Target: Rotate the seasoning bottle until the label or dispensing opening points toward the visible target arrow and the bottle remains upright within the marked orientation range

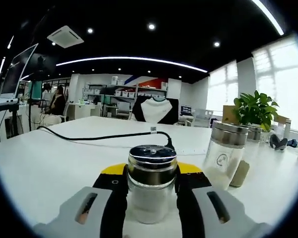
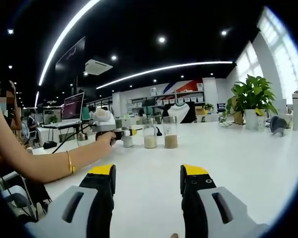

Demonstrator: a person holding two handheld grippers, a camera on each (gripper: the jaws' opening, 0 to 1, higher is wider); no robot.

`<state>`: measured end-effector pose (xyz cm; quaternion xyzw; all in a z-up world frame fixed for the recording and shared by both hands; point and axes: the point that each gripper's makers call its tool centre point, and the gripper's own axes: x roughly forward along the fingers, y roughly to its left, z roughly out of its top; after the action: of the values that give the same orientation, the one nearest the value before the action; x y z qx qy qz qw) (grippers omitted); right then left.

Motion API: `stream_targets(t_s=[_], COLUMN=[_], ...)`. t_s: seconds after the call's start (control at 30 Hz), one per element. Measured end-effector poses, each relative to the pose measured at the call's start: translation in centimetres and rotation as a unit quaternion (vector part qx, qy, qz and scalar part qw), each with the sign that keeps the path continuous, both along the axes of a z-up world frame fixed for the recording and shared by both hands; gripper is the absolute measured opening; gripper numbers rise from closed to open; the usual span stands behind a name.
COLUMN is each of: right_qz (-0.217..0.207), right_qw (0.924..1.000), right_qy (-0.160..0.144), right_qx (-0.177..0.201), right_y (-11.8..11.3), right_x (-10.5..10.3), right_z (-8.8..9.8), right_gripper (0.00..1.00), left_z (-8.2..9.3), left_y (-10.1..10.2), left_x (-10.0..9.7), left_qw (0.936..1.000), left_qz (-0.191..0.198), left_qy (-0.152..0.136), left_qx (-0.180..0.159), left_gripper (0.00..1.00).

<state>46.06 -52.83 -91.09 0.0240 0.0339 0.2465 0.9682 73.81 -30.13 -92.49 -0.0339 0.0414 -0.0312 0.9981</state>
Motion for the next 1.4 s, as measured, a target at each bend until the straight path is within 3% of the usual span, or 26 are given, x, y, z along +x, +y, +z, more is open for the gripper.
stream_targets(t_s=[0.27,0.43,0.57,0.63,0.67,0.7,0.8,0.9,1.4], right_qz=[0.010,0.020,0.031,0.040,0.044,0.047,0.053,0.058,0.062], right_qw=[0.9999,0.9995,0.9990,0.9988,0.9986,0.9985,0.9980,0.9977,0.9974], right_qy=[-0.006,-0.014,-0.016,-0.013,-0.010,-0.009,-0.011,-0.015,-0.016], right_qx=[0.003,-0.019,-0.029,-0.028,-0.028,-0.029,-0.032,-0.031,-0.032], right_y=[0.6,1.3,2.0,2.4,2.6,2.9,3.5,3.9,3.9], right_x=[-0.6,-1.4,-1.9,-2.0,-2.1,-2.2,-2.5,-2.7,-2.2], right_z=[0.5,0.7,0.7,0.6,0.5,0.4,0.5,0.7,0.7], right_gripper=[0.51,0.51,0.51,0.51,0.51,0.51,0.51,0.51,0.51], left_z=[1.0,1.5,1.9,2.6,2.7,2.8,3.0,3.1,4.6], left_y=[0.2,0.3,-0.4,-1.1,-1.4,-1.4,-1.8,-2.2,-3.7], left_x=[-1.8,-3.4,-4.5,-5.1,-5.4,-4.4,-5.2,-6.1,-10.3], left_qw=[0.9998,0.9998,0.9996,0.9983,0.9982,0.9984,0.9983,0.9961,0.9939], left_qz=[-0.002,0.000,-0.014,-0.021,-0.025,-0.030,-0.036,-0.053,-0.097], left_qy=[-0.010,-0.014,-0.015,-0.031,-0.031,-0.026,-0.028,-0.028,-0.045], left_qx=[-0.015,-0.015,-0.020,-0.044,-0.045,-0.040,-0.037,-0.066,-0.027], left_gripper=[0.38,0.38,0.38,0.38,0.38,0.38,0.38,0.38,0.38])
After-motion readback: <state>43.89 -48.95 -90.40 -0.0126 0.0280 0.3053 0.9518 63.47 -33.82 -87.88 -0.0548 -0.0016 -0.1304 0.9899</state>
